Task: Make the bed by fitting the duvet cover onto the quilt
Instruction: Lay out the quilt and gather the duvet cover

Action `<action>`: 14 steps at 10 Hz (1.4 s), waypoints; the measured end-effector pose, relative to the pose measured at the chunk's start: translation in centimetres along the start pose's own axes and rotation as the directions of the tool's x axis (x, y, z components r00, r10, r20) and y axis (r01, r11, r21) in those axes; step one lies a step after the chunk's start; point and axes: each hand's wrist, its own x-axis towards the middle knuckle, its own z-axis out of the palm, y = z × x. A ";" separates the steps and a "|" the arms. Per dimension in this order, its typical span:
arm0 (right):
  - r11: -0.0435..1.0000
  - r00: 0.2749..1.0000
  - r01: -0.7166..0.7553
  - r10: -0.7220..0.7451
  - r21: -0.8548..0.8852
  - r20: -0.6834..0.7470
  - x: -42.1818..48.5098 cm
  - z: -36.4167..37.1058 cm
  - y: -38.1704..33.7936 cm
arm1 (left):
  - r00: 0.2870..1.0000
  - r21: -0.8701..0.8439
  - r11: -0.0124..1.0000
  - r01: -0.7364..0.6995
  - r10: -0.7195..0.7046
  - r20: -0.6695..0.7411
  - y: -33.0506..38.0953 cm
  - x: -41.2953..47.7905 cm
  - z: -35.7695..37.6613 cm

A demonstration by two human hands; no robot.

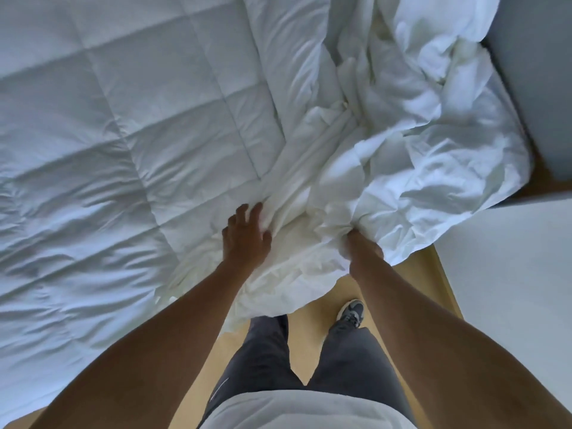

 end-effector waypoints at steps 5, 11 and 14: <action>0.379 0.728 0.663 -0.527 -0.645 0.439 3.4 -0.2 -11.9 | 0.986 -0.205 0.974 0.095 -0.064 0.152 12.9 14.3 -2.5; -0.223 0.484 0.778 -0.385 -0.588 0.786 13.8 -0.8 -27.6 | 0.904 -0.277 0.896 0.348 -0.399 -0.156 16.0 15.6 -5.4; 0.329 0.747 0.647 -0.457 -0.688 0.484 15.1 -4.0 -30.7 | 0.838 -0.175 0.873 0.455 -0.487 -0.248 14.6 14.6 -12.3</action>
